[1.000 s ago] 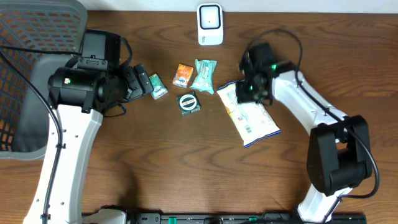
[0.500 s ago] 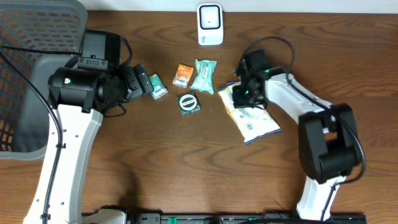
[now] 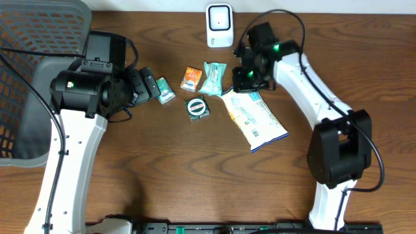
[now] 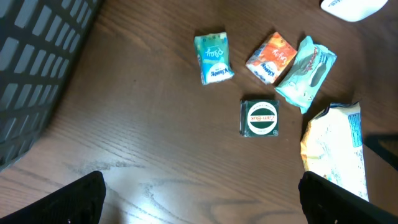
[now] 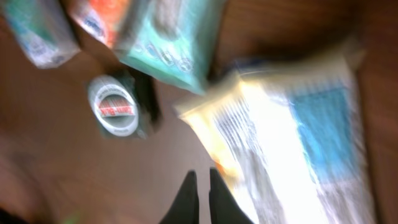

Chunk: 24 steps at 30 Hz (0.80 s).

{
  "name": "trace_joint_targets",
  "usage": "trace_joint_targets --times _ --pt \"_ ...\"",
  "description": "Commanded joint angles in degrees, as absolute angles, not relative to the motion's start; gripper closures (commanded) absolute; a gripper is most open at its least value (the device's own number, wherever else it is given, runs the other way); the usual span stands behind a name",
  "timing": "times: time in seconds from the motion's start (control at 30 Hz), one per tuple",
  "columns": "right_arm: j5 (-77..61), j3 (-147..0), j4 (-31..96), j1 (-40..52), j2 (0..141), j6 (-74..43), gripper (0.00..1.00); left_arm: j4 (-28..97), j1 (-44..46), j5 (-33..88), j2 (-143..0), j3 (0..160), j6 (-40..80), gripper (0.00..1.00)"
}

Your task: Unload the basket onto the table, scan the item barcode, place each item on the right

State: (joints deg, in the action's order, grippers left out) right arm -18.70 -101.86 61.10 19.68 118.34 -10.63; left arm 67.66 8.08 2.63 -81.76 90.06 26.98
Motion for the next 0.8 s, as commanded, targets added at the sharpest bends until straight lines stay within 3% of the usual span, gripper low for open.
trace_joint_targets --times 0.0,0.17,0.4,0.67,0.77 --pt "-7.46 -103.63 70.11 19.18 117.99 -8.75 0.99 67.9 7.94 2.07 -81.49 90.61 26.63 0.02" --pt "-6.5 -95.85 76.62 19.22 118.1 -8.73 0.99 67.9 7.94 2.09 -81.49 90.61 26.63 0.02" --pt "-11.18 -78.96 65.49 21.45 118.08 -10.85 0.99 67.88 7.94 2.09 -81.49 90.61 26.63 0.02" --pt "-6.07 -96.71 72.53 23.16 115.37 -10.2 0.98 67.88 7.94 2.07 -81.49 90.61 26.63 0.02" --pt "0.38 -101.65 71.55 22.35 115.39 -10.22 0.85 67.88 7.94 2.09 -81.49 90.61 26.63 0.02"
